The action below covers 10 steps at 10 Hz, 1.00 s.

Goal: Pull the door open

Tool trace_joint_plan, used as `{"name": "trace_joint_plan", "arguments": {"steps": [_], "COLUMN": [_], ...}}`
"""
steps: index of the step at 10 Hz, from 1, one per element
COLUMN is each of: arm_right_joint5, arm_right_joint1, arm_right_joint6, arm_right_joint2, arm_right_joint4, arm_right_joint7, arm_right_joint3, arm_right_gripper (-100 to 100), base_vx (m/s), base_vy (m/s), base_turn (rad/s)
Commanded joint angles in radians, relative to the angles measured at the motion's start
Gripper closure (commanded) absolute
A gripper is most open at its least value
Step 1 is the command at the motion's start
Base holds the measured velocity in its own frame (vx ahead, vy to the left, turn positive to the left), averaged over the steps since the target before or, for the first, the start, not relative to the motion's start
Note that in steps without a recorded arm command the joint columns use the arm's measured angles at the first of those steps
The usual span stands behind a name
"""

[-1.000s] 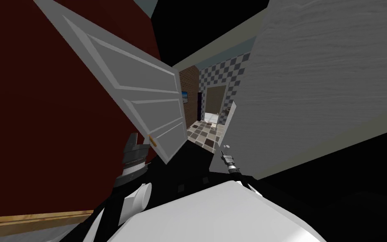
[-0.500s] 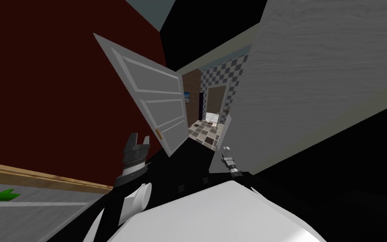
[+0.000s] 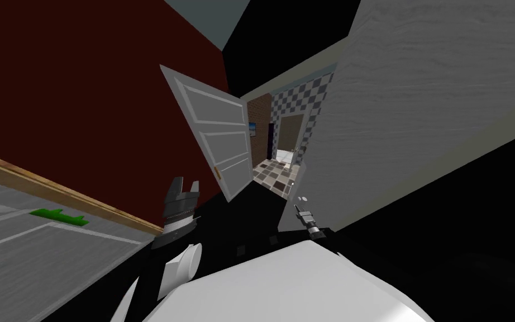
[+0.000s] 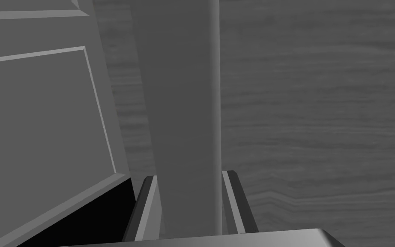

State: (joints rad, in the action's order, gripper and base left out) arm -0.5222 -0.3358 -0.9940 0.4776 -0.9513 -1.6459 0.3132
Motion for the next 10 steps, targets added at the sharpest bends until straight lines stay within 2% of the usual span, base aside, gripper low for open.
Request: {"name": "trace_joint_plan", "arguments": {"steps": [1, 5, 6, 7, 8, 10], "arm_right_joint5": [0.008, 0.026, 0.029, 0.027, 0.035, 0.04], "arm_right_joint1": [-0.01, -0.024, -0.026, -0.025, -0.028, -0.029], "arm_right_joint6": [-0.023, -0.075, -0.083, -0.074, -0.095, -0.113], "arm_right_joint2": [0.013, 0.042, 0.047, 0.042, 0.049, 0.056], "arm_right_joint4": [0.006, 0.026, 0.029, 0.03, 0.045, 0.056], "arm_right_joint7": [-0.016, -0.055, -0.061, -0.055, -0.068, -0.079], "arm_right_joint3": [0.012, 0.042, 0.046, 0.044, 0.056, 0.063], "arm_right_gripper": [100, 100, 100, 100, 100, 100], "base_vx": [-0.22, -0.204, -0.183, -0.077, -0.119, -0.179], "base_vy": [-0.064, -0.02, -0.046, -0.02, -0.045, -0.034], "base_turn": [0.139, 0.114, 0.096, 0.021, 0.133, 0.126]}}
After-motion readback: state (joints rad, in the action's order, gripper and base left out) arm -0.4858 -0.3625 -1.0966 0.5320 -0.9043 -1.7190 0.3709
